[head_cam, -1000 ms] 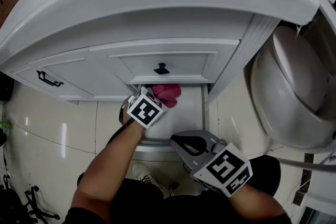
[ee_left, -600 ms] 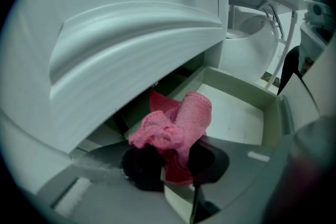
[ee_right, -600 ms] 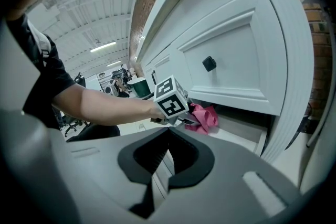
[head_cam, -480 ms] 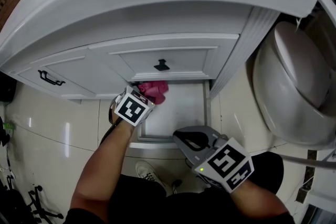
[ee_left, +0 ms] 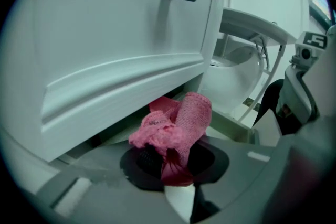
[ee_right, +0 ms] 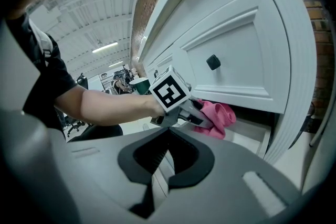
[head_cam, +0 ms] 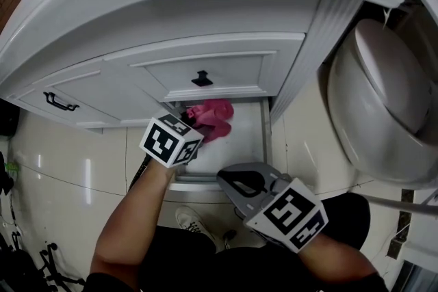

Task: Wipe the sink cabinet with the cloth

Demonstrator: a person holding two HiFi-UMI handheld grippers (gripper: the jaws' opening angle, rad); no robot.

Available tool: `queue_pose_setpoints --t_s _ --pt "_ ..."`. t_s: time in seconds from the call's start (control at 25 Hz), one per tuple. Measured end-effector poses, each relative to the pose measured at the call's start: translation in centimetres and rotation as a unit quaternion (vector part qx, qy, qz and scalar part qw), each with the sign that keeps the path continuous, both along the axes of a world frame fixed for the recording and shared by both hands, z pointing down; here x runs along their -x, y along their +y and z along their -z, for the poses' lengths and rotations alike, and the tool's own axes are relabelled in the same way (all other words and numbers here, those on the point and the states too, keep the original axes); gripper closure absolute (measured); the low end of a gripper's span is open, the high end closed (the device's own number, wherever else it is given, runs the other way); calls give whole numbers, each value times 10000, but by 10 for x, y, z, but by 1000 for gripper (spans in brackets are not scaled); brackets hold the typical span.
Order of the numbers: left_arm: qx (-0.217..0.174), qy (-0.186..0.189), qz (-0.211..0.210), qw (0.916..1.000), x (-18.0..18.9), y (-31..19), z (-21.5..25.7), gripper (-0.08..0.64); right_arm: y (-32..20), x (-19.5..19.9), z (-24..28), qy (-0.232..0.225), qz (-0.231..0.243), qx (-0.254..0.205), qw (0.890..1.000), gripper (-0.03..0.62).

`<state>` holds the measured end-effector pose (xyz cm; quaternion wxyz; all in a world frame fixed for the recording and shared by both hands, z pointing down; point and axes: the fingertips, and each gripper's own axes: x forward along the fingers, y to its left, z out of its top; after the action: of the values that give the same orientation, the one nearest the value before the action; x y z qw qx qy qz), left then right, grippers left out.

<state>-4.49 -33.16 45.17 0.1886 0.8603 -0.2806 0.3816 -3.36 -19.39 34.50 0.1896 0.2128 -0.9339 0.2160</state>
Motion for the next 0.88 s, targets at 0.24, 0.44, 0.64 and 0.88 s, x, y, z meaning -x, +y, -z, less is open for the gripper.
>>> queue_pose_setpoints --t_s 0.24,0.44,0.64,0.88 --pt "325 11 -684 9971 -55 28 -16 469 4 0 -1 -29 21 22 10000 584" --pt "465 -89 -1070 9931 -85 43 -28 469 6 -4 2 -57 6 3 10000 584" --pt "475 -292 -1159 9917 -88 45 -41 469 6 -8 -2 -27 -22 34 10000 584" --pt "402 -532 -1093 9918 -71 40 -44 469 6 -10 -3 -21 -20 58 10000 584"
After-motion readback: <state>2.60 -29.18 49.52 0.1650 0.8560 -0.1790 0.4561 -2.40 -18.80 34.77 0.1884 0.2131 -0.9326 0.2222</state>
